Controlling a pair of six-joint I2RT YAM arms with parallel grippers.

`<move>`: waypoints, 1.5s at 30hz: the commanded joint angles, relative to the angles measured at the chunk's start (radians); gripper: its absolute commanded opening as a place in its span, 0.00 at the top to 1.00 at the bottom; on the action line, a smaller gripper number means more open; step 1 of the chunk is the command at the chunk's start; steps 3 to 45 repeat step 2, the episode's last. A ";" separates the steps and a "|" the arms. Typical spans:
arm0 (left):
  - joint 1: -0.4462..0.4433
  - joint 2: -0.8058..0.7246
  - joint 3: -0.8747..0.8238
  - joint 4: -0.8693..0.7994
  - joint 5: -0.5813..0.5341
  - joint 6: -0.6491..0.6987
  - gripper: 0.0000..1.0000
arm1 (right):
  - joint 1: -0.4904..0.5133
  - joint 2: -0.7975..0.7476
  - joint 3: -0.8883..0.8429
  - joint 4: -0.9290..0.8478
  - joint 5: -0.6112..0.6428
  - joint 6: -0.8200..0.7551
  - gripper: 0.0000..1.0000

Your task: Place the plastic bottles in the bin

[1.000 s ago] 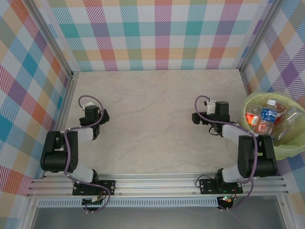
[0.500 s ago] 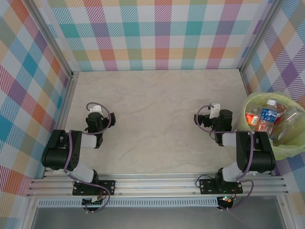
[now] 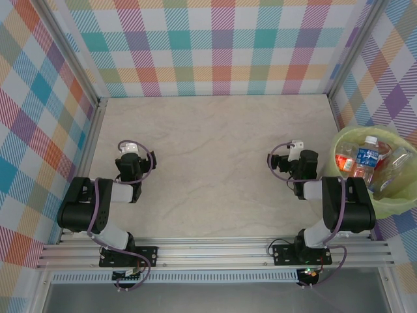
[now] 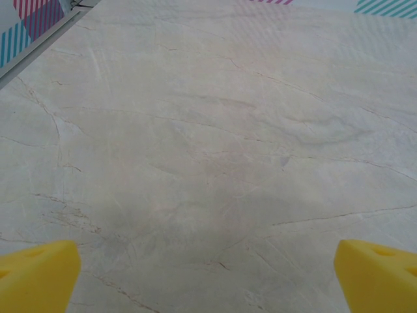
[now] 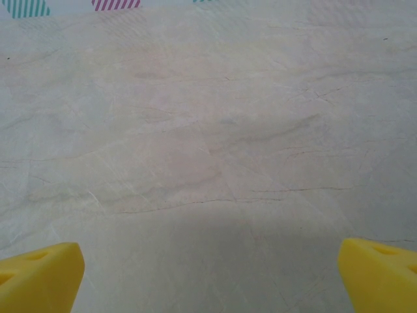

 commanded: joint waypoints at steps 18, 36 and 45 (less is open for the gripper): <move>-0.010 -0.001 -0.006 0.044 -0.013 0.016 0.00 | -0.004 -0.003 0.017 0.042 0.005 0.014 0.00; -0.010 -0.001 -0.006 0.044 -0.013 0.016 0.00 | -0.004 -0.003 0.017 0.042 0.005 0.014 0.00; -0.010 -0.001 -0.006 0.044 -0.013 0.016 0.00 | -0.004 -0.003 0.017 0.042 0.005 0.014 0.00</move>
